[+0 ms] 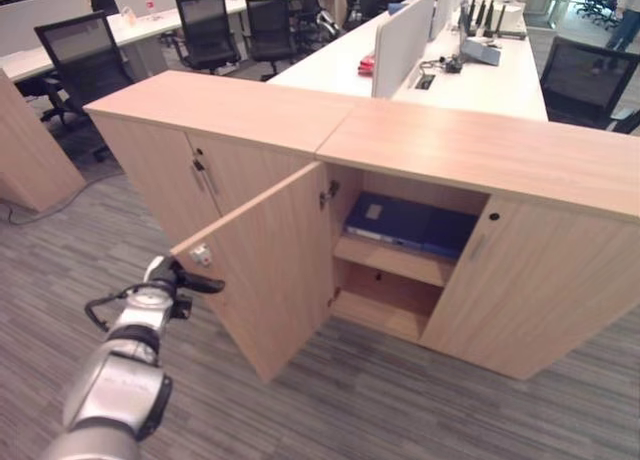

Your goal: Put the empty folder in the office cabinet

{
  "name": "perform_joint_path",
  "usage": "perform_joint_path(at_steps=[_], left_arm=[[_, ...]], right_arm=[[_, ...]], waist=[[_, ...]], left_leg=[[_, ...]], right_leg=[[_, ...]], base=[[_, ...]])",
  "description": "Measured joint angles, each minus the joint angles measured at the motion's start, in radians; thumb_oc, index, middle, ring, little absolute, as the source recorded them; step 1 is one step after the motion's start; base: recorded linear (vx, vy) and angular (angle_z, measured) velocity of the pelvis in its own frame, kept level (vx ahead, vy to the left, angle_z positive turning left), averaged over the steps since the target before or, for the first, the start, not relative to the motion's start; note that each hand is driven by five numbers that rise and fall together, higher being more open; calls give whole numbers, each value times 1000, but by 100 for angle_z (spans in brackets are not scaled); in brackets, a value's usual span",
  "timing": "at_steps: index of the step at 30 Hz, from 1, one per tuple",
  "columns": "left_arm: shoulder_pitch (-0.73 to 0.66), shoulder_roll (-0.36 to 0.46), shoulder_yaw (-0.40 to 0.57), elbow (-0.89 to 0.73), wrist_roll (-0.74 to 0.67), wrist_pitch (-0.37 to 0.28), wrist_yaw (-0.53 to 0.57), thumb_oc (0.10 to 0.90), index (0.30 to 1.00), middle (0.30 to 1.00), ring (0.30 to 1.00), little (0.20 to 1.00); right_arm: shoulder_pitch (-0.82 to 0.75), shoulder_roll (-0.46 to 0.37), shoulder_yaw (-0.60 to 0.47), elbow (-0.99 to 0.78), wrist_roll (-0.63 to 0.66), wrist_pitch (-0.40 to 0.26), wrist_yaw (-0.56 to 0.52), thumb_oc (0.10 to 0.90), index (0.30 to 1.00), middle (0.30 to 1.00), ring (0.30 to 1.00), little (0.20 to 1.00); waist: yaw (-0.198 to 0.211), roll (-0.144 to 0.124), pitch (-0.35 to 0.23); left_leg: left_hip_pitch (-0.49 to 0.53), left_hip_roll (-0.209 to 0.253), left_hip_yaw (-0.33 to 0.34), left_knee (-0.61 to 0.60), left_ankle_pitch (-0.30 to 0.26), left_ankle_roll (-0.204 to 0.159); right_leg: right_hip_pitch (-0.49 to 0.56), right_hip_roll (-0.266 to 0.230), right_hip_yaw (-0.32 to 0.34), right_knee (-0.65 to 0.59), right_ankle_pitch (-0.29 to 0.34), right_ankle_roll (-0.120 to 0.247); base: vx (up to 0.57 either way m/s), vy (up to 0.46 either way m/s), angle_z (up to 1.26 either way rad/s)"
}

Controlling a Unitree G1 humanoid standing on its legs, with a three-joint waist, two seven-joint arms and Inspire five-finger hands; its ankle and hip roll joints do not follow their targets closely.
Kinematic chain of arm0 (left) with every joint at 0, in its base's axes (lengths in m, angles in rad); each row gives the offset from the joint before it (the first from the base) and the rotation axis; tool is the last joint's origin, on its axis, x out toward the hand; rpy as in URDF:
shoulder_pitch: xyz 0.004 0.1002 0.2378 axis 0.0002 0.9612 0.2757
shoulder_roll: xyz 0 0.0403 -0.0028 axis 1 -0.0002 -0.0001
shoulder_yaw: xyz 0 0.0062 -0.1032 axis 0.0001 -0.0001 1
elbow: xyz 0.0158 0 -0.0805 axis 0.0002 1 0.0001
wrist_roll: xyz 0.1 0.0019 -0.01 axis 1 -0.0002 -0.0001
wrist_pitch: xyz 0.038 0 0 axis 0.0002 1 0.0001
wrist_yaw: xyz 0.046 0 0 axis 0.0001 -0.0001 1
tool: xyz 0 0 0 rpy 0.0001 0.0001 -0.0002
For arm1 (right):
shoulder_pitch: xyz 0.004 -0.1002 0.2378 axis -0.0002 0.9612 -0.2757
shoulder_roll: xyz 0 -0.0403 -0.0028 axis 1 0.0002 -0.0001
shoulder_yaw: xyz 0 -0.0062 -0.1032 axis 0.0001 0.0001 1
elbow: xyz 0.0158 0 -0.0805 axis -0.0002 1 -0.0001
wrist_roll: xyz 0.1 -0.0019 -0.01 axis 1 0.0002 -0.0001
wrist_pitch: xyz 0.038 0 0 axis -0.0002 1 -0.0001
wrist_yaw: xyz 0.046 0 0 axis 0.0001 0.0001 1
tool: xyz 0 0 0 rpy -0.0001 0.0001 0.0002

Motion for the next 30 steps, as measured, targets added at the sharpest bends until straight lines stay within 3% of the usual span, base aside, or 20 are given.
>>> perform_joint_path(at_steps=[3,5,6,9,10,12,15,18,24,30], left_arm=[[71,-34,-7,-159,-32,4,54,800,900,900,900,900],[259,-33,47,-469,-79,0,74,800,900,900,900,900],[311,-49,57,-540,-98,-8,59,800,900,900,900,900],[634,-145,80,-933,-265,-52,40,800,900,900,900,900],[746,-186,38,-1044,-343,-74,-18,800,900,900,900,900],[738,-199,-120,-1097,-450,-32,-132,800,900,900,900,900],[743,-174,-239,-1181,-482,47,-237,800,900,900,900,900],[763,-156,-315,-1257,-487,97,-298,800,900,900,900,900],[756,-110,-332,-1303,-485,114,-329,800,900,900,900,900],[753,-128,-335,-1299,-486,113,-331,800,900,900,900,900]], right_arm=[[14,-1,-1,3,1,0,-3,800,900,900,900,900],[16,1,-12,0,2,0,-4,800,900,900,900,900],[17,4,-22,2,3,-2,-3,800,900,900,900,900],[19,29,-49,-10,19,-5,-13,800,900,900,900,900],[18,33,-50,3,18,-1,-13,800,900,900,900,900],[0,40,-50,31,15,-3,-16,800,900,900,900,900],[-16,46,-48,30,17,-7,-16,800,900,900,900,900],[-10,45,-43,33,16,-10,-17,800,900,900,900,900],[-15,35,-38,33,17,-34,-16,800,900,900,900,900],[-13,31,2,34,19,-42,-7,800,900,900,900,900]], waist=[[28,0,0],[43,-2,1],[44,-4,1],[62,-19,1],[68,-27,2],[62,-34,2],[30,-30,6],[30,-17,22],[20,7,32],[-10,22,28]], left_leg=[[-10,-8,-5,0,4,5],[-20,-19,-16,0,3,6],[-18,-24,-20,0,2,8],[-8,-39,-21,0,-6,16],[-3,-48,-33,0,-8,19],[7,-52,-31,0,-14,23],[12,-46,-24,0,-14,22],[18,-34,-16,0,-13,18],[17,-18,-17,-5,-24,-7],[1,-2,0,0,-16,-6]], right_leg=[[-10,-6,-6,21,-3,3],[-18,-24,-10,28,-4,5],[-10,-27,-8,24,-3,7],[7,-43,-17,6,6,20],[21,-48,-26,-1,8,23],[31,-48,-27,-4,9,26],[39,-42,-23,-24,18,27],[37,-30,-12,-25,18,26],[34,-14,-8,-32,7,26],[9,2,2,-32,6,20]], base=[[-64,-24,13],[-17,-10,14],[-11,1,14],[8,-2,5],[24,-7,20],[1,-38,4],[-14,-53,-17],[-2,-46,-10],[13,-66,-2],[19,-86,-9]])
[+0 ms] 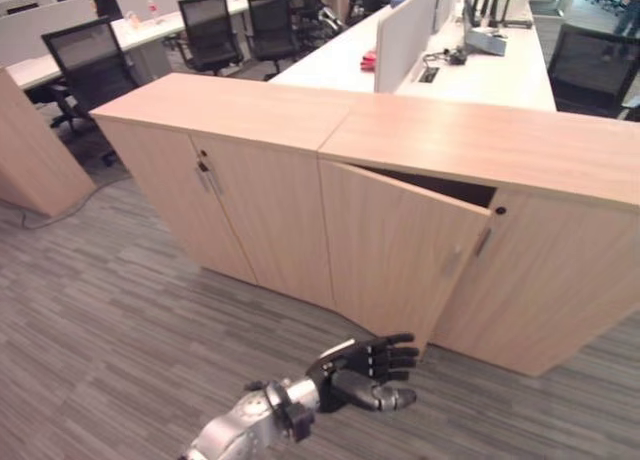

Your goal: Put the empty folder in the office cabinet

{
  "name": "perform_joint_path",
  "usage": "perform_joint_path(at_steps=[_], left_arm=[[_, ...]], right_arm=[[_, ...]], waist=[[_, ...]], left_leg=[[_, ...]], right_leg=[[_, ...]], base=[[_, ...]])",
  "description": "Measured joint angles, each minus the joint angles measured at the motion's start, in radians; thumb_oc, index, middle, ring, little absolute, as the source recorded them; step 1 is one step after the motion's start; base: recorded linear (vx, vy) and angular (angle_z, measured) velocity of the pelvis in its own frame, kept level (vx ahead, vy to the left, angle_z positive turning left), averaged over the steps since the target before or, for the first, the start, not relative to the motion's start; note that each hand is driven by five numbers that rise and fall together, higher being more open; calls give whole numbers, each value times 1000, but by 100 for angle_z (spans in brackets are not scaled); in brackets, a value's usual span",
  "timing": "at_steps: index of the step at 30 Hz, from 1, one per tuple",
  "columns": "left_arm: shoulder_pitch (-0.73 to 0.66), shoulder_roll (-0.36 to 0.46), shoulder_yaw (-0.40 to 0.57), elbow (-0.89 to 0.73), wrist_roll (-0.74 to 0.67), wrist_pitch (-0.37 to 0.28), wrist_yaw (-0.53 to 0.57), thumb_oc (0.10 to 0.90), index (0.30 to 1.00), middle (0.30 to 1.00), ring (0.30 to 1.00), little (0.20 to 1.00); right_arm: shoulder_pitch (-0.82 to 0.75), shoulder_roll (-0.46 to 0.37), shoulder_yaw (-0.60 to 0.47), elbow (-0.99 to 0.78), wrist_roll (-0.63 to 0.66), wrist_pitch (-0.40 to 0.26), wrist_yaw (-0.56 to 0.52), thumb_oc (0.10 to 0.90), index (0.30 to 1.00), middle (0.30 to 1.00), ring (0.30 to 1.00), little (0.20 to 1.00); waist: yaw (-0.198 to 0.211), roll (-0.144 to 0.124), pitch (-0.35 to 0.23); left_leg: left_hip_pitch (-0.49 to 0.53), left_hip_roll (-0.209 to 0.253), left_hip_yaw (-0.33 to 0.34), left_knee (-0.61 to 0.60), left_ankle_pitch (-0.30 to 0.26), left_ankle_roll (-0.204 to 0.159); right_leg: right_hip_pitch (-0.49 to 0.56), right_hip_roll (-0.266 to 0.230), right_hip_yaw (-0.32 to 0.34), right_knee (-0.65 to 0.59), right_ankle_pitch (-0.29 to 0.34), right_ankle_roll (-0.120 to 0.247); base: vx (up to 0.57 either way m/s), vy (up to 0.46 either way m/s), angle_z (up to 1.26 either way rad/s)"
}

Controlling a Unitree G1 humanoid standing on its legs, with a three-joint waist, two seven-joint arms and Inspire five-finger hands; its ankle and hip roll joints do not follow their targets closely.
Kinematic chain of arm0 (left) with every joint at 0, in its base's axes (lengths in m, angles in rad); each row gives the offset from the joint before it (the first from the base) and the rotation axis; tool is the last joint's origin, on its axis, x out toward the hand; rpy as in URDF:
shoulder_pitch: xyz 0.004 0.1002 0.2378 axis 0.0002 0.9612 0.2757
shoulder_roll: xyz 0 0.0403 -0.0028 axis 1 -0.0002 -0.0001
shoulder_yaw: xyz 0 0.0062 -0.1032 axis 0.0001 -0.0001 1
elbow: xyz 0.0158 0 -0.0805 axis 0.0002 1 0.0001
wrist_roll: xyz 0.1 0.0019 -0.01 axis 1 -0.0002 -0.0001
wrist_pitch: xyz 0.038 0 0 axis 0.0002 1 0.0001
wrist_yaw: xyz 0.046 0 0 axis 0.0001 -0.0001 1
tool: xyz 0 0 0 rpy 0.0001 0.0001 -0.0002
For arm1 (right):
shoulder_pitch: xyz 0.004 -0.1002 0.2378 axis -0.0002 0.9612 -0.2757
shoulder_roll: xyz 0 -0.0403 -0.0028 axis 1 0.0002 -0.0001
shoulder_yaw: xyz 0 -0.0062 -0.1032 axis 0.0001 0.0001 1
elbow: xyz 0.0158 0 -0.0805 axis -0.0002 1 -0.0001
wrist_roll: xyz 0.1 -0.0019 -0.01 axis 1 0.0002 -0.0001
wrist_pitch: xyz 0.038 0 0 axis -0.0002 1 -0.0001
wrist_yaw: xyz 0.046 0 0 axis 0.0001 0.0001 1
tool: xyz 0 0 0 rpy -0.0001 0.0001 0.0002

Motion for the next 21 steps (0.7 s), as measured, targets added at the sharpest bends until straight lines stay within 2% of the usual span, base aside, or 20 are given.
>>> perform_joint_path(at_steps=[4,5,8,9,10,11,12,13,15,16,17,18,20,21], left_arm=[[-4,-33,1,37,0,-7,-2,800,900,900,900,900],[-7,-48,6,79,3,-13,-1,800,900,900,900,900],[-5,-63,8,143,26,-22,5,800,900,900,900,900],[2,-69,19,181,33,-30,5,800,900,900,900,900],[2,-69,20,183,34,-30,5,800,900,900,900,900],[25,-83,52,207,75,-31,13,800,900,900,900,900],[32,-84,56,211,84,-31,20,800,900,900,900,900],[56,-85,79,217,123,-45,23,800,900,900,900,900],[91,-95,116,245,168,-71,28,800,900,900,900,900],[96,-98,124,266,194,-76,35,800,900,900,900,900],[100,-107,137,301,228,-90,43,800,900,900,900,900],[108,-168,186,415,270,-129,58,800,900,900,900,900],[111,-181,190,493,315,-139,74,800,900,900,900,900],[117,-186,189,563,366,-142,87,800,900,900,900,900]], right_arm=[[-4,22,3,4,0,0,3,800,900,900,900,900],[-7,24,8,5,-1,0,4,800,900,900,900,900],[-6,25,29,5,-1,0,4,800,900,900,900,900],[-7,26,27,8,-2,1,5,800,900,900,900,900],[-7,26,28,9,-2,1,5,800,900,900,900,900],[-8,30,24,30,-2,1,6,800,900,900,900,900],[-7,29,25,43,-2,2,6,800,900,900,900,900],[-6,22,15,45,-3,6,5,800,900,900,900,900],[-4,22,2,44,-3,6,5,800,900,900,900,900],[2,20,1,44,-3,5,4,800,900,900,900,900],[-1,16,-3,44,-2,5,3,800,900,900,900,900],[-14,-6,-2,44,-2,8,3,800,900,900,900,900],[-22,-19,-2,45,-2,8,2,800,900,900,900,900],[-33,-28,-2,45,-3,7,0,800,900,900,900,900]], waist=[[-21,0,-3],[-37,3,-4],[-49,12,-4],[-51,17,-6],[-51,17,-6],[-41,14,-5],[-33,14,-6],[-28,22,-2],[-14,18,-1],[0,8,4],[15,6,5],[34,0,6],[49,-3,7],[55,-8,11]], left_leg=[[4,25,33,1,6,-5],[12,39,49,1,7,-9],[33,68,58,1,7,-16],[39,87,67,9,8,-22],[39,88,67,10,8,-22],[40,117,65,47,7,-22],[42,130,58,65,7,-22],[41,155,36,98,9,-23],[35,177,-4,158,10,-28],[32,184,-35,188,15,-33],[-10,190,-97,270,14,-33],[-85,149,-264,323,-53,-83],[-108,101,-319,277,-65,-88],[-125,53,-342,230,-64,-84]], right_leg=[[-16,31,29,0,-4,-11],[-17,47,42,0,-10,-25],[-12,80,64,0,-26,-39],[-10,101,73,0,-37,-54],[-10,102,74,0,-38,-56],[-3,120,89,-1,-49,-77],[0,133,100,-1,-51,-80],[11,156,102,-1,-65,-99],[25,171,123,-1,-76,-116],[30,180,142,-1,-78,-125],[36,189,168,-1,-81,-148],[25,180,200,-1,-78,-168],[21,179,225,-1,-77,-173],[23,178,242,-1,-80,-178]], base=[[35,-136,-24],[50,-143,-39],[54,-170,-32],[42,-164,-18],[43,-168,-34],[48,-129,-36],[72,-169,-42],[55,-124,-27],[7,-60,-33],[18,-67,-42],[79,-58,-54],[65,-24,-50],[58,1,-49],[65,10,-43]])
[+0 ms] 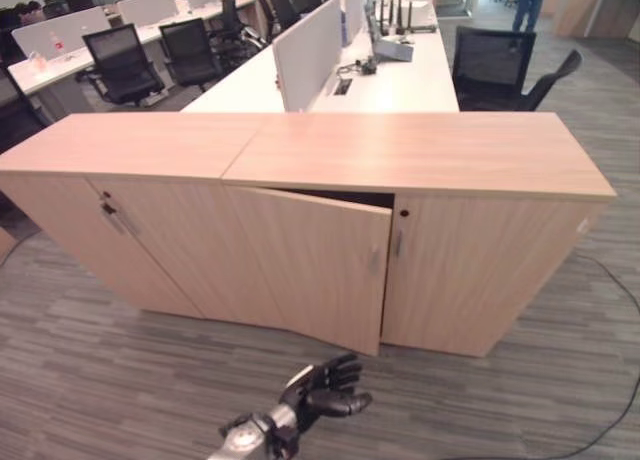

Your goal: Put the empty folder in the office cabinet

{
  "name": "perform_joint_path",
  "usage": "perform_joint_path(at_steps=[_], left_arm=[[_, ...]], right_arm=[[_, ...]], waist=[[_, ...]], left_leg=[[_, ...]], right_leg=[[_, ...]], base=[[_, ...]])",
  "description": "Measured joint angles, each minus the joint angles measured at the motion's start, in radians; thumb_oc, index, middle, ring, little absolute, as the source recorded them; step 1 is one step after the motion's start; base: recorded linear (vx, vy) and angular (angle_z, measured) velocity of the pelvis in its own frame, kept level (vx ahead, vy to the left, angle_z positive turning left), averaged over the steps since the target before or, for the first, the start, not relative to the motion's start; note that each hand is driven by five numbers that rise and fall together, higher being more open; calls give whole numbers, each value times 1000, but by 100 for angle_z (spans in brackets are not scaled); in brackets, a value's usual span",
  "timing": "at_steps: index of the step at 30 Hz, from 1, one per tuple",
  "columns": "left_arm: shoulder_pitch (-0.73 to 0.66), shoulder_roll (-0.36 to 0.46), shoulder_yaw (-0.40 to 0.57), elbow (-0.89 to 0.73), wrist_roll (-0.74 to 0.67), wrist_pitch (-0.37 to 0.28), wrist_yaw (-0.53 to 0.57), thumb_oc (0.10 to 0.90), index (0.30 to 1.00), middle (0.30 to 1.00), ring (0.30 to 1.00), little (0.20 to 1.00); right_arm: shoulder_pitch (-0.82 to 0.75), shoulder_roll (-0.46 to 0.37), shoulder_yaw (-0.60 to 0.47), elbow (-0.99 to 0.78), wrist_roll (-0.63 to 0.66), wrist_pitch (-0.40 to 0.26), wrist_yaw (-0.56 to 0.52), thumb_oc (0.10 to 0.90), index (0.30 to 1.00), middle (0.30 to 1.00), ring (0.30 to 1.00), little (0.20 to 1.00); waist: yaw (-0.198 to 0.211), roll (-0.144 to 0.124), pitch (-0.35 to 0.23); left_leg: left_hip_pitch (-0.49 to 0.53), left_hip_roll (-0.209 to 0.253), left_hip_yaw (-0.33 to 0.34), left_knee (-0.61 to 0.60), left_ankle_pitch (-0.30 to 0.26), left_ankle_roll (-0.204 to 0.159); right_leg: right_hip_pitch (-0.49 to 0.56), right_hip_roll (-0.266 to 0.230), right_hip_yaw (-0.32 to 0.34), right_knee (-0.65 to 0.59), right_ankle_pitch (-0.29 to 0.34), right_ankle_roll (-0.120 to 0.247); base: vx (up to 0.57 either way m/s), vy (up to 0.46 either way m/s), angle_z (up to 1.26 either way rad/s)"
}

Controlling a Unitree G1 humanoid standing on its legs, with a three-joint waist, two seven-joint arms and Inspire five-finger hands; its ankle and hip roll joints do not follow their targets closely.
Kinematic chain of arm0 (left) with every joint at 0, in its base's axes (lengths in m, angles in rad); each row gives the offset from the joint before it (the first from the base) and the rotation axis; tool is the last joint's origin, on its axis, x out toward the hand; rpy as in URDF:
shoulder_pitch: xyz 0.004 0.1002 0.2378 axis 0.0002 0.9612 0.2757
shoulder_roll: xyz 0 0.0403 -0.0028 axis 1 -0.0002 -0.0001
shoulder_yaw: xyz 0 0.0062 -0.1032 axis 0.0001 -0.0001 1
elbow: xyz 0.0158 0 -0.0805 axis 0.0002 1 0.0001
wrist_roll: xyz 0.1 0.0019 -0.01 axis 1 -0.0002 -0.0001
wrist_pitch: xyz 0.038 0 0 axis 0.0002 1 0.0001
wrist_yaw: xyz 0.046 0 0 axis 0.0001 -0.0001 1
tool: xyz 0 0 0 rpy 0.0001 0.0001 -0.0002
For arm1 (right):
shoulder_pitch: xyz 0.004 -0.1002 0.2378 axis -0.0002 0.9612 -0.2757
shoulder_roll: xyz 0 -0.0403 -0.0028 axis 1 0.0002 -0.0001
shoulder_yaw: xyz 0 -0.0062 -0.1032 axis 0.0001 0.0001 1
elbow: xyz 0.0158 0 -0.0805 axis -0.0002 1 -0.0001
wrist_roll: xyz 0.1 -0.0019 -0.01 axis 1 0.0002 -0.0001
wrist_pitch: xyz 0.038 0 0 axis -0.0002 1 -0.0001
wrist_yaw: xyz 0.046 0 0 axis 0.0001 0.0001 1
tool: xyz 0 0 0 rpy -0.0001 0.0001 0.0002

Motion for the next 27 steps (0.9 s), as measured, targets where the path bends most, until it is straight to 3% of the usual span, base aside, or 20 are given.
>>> perform_joint_path(at_steps=[3,5,6,7,8,9,10,13,15,17,20,27], left_arm=[[15,-14,0,96,68,-7,28,800,900,900,900,900],[17,-23,1,144,92,-35,34,800,900,900,900,900],[4,-52,47,226,88,-78,30,800,900,900,900,900],[-9,-82,85,297,84,-84,34,800,900,900,900,900],[-18,-94,100,330,86,-81,46,800,900,900,900,900],[-27,-93,95,352,87,-81,49,800,900,900,900,900],[-27,-93,111,392,87,-87,48,800,900,900,900,900],[-60,-102,155,553,88,-92,50,800,900,900,900,900],[-90,-104,195,664,110,-98,51,800,900,900,900,900],[-89,-105,297,794,171,-90,61,800,900,900,900,900],[-55,-106,361,794,173,-86,93,800,900,900,900,900],[-32,-132,330,767,185,-107,143,800,900,900,900,900]], right_arm=[[-15,-11,0,3,0,-1,0,800,900,900,900,900],[-22,-10,0,3,0,1,-5,800,900,900,900,900],[-31,-6,3,21,-2,3,-4,800,900,900,900,900],[-37,-5,3,30,-7,2,-2,800,900,900,900,900],[-34,-6,1,31,-12,1,1,800,900,900,900,900],[-30,1,1,32,-18,-1,2,800,900,900,900,900],[-21,17,1,32,-26,-4,7,800,900,900,900,900],[-10,24,1,23,-39,0,3,800,900,900,900,900],[4,35,1,24,-41,8,1,800,900,900,900,900],[37,44,2,20,-54,7,2,800,900,900,900,900],[55,46,25,20,-72,8,2,800,900,900,900,900],[51,40,60,15,-112,4,-6,800,900,900,900,900]], waist=[[-1,-7,6],[23,-8,16],[26,-1,31],[25,17,28],[20,42,27],[17,47,27],[20,51,22],[-5,54,16],[-13,55,7],[-13,48,-35],[2,43,-50],[22,45,-68]], left_leg=[[-33,-78,-27,-53,25,35],[-72,-130,-87,-56,46,24],[-48,-139,-96,-90,54,54],[-8,-122,-83,-133,58,72],[20,-103,-63,-166,105,101],[33,-104,-52,-176,119,125],[68,-112,-15,-216,117,127],[88,-137,7,-235,115,148],[102,-139,9,-235,108,157],[114,-139,10,-234,101,162],[124,-137,5,-231,97,163],[115,-136,5,-235,89,148]], right_leg=[[1,2,8,0,-2,-3],[-1,5,32,1,-4,-9],[-1,6,42,2,-4,-8],[10,20,52,3,-6,-1],[23,31,50,3,-9,8],[33,30,50,2,-13,16],[40,8,40,2,-17,28],[44,-25,36,1,-5,86],[57,-27,36,1,-10,93],[70,-25,39,0,-19,96],[80,-21,35,0,-26,98],[73,-21,36,1,-28,97]], base=[[25,22,-28],[73,93,-34],[116,127,-54],[113,128,-45],[103,116,-22],[89,121,-42],[66,107,-50],[65,107,-25],[64,87,-7],[44,68,-6],[5,49,9],[-16,34,0]])
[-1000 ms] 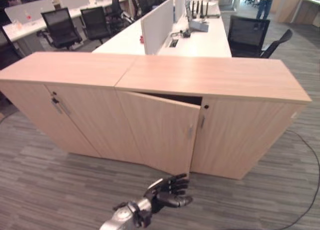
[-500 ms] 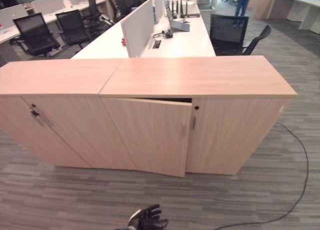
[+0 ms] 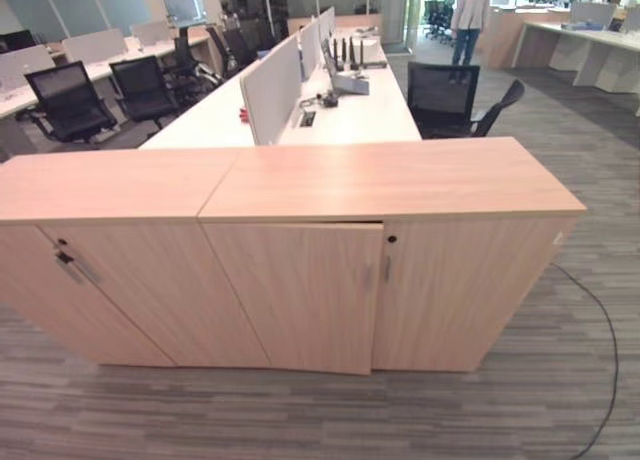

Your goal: Put the empty folder in the office cabinet

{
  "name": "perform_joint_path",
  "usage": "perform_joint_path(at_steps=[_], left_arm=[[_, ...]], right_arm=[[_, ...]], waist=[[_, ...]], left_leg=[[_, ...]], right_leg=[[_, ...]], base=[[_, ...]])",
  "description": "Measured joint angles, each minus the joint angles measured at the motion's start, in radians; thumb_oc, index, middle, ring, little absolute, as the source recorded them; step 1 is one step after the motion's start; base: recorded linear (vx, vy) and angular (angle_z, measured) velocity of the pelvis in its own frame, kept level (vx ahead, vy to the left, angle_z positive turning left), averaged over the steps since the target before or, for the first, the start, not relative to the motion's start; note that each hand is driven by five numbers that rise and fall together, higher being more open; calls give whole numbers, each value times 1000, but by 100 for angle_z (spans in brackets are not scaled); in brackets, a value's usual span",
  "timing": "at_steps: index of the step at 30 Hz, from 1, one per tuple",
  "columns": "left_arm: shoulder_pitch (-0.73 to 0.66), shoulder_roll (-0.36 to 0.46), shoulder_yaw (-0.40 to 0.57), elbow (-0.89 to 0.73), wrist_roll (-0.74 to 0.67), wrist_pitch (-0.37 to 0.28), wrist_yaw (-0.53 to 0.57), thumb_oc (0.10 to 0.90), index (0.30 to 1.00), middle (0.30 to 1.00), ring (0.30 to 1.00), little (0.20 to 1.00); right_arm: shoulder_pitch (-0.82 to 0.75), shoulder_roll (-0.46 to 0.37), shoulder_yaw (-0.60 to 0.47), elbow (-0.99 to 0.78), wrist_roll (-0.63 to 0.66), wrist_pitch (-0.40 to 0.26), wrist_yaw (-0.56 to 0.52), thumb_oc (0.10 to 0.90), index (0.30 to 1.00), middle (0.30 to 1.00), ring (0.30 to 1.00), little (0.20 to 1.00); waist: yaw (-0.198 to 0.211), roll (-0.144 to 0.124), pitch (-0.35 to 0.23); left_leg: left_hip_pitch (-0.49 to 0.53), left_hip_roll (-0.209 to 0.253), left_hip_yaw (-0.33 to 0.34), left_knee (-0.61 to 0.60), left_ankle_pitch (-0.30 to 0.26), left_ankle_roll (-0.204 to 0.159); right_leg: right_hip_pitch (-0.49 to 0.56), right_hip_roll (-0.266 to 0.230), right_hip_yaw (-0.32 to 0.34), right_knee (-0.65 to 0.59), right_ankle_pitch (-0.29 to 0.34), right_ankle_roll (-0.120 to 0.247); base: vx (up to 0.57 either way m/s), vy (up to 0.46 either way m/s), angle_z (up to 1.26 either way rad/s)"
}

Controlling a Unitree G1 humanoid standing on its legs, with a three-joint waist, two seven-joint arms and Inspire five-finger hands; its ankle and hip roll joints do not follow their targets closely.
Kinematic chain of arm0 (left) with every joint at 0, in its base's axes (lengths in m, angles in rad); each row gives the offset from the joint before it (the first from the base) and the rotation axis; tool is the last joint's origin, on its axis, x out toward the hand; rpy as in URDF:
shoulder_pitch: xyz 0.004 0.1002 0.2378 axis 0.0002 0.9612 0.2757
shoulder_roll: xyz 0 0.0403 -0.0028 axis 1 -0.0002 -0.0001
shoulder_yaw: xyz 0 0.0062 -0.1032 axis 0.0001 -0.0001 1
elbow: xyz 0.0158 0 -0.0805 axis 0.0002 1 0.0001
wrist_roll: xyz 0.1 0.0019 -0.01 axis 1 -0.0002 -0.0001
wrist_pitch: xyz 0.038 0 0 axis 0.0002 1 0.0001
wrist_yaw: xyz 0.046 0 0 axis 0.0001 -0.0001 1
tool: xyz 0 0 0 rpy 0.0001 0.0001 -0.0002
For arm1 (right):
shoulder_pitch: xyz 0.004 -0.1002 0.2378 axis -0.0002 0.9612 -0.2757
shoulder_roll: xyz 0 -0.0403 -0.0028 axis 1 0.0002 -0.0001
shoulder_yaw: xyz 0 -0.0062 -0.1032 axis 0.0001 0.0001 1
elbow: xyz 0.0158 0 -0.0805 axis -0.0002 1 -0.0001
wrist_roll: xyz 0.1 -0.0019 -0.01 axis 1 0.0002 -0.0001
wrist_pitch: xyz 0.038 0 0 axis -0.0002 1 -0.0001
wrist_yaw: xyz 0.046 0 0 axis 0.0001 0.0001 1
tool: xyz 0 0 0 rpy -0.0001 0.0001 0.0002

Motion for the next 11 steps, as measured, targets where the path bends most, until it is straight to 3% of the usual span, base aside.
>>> perform_joint_path(at_steps=[7,11], left_arm=[[-12,22,-183,-124,164,-28,59,800,900,900,900,900],[-4,36,-223,-181,222,-35,68,800,900,900,900,900]], right_arm=[[7,-5,40,1,-23,0,-12,800,900,900,900,900],[5,-3,48,-6,-23,-1,-21,800,900,900,900,900]], waist=[[-3,10,-6],[-3,10,-6]], left_leg=[[-22,2,1,0,2,3],[-23,3,0,0,10,-2]], right_leg=[[-21,1,3,0,1,-2],[-27,2,2,0,5,2]], base=[[-2,8,-1],[0,0,0]])
